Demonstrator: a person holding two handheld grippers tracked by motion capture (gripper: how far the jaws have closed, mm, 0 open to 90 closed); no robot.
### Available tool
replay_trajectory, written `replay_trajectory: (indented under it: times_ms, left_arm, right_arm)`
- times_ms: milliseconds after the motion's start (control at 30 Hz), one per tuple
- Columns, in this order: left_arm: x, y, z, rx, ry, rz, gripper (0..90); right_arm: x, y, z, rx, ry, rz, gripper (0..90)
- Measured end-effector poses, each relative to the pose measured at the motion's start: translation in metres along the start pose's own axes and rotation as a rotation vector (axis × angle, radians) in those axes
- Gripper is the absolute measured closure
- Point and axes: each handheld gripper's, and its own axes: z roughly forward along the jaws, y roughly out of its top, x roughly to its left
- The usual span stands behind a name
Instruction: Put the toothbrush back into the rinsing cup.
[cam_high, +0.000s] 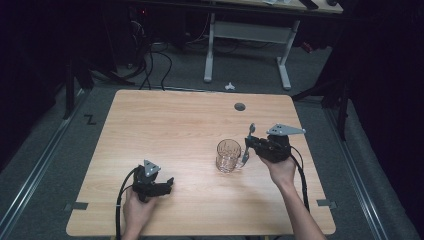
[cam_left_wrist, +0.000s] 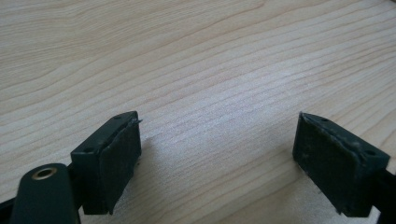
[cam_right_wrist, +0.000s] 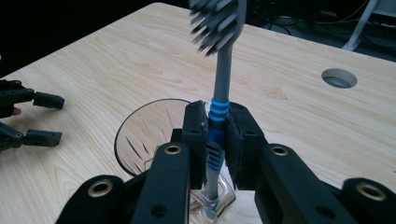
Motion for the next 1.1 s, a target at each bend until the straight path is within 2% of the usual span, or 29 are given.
replay_trajectory:
  times_ms: [1100]
  left_arm:
    - [0.0,0.0,0.0,0.0,0.0,0.0,15.8]
  right_arm:
    - [-0.001,-0.012,0.005,0.025,0.002,0.003,79.2]
